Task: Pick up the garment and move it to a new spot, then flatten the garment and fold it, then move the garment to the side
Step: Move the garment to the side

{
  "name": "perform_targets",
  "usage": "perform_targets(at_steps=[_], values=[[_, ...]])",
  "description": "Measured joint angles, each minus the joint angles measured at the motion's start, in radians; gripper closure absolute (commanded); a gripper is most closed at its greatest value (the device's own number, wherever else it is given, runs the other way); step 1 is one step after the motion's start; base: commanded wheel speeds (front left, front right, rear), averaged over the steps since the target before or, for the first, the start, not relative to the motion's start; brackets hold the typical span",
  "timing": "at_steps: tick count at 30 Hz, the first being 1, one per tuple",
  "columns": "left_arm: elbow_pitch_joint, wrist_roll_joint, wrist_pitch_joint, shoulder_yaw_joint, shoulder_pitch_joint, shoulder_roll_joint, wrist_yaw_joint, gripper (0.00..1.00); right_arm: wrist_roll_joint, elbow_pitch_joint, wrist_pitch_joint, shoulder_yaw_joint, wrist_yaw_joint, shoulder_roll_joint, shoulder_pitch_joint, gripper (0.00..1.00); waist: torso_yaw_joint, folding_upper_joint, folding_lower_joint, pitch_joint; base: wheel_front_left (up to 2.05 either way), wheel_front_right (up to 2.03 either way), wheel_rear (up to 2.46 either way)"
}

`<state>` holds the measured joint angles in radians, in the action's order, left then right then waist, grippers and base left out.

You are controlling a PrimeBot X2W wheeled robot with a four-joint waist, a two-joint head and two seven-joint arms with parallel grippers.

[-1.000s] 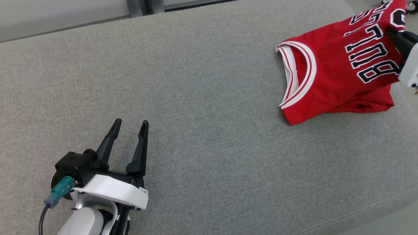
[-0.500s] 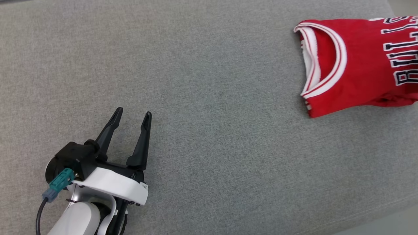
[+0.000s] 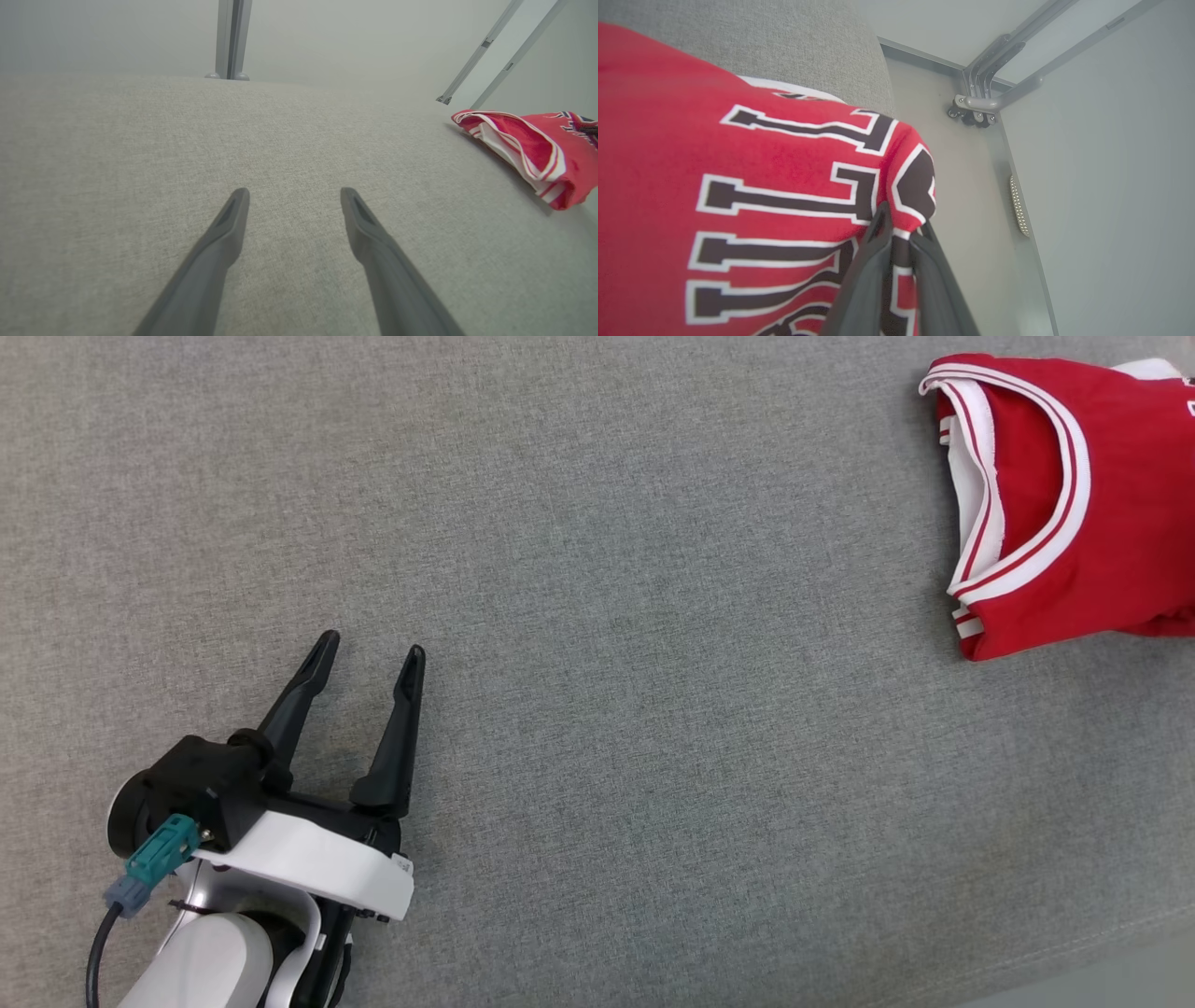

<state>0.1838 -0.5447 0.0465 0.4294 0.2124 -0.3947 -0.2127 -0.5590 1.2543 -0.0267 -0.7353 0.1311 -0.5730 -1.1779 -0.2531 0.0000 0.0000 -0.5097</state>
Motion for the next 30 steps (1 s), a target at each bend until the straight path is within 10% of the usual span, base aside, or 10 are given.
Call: perform_targets(at_steps=[2,30], values=[[0.007,0.001,-0.004,-0.002,0.0,-0.006,-0.005,0.0,0.02,0.019,0.001,0.008,0.0,0.007,-0.006,0.0,-0.001,0.0,0.0,-0.009,0.0,0.0,0.0],[-0.1,-0.076,0.049,0.017,0.013,0.068,0.038,0.0,0.126,0.033,0.122,0.146,0.0,0.07,-0.021,0.0,-0.023,0.0,0.0,0.135,0.0,0.0,0.0]])
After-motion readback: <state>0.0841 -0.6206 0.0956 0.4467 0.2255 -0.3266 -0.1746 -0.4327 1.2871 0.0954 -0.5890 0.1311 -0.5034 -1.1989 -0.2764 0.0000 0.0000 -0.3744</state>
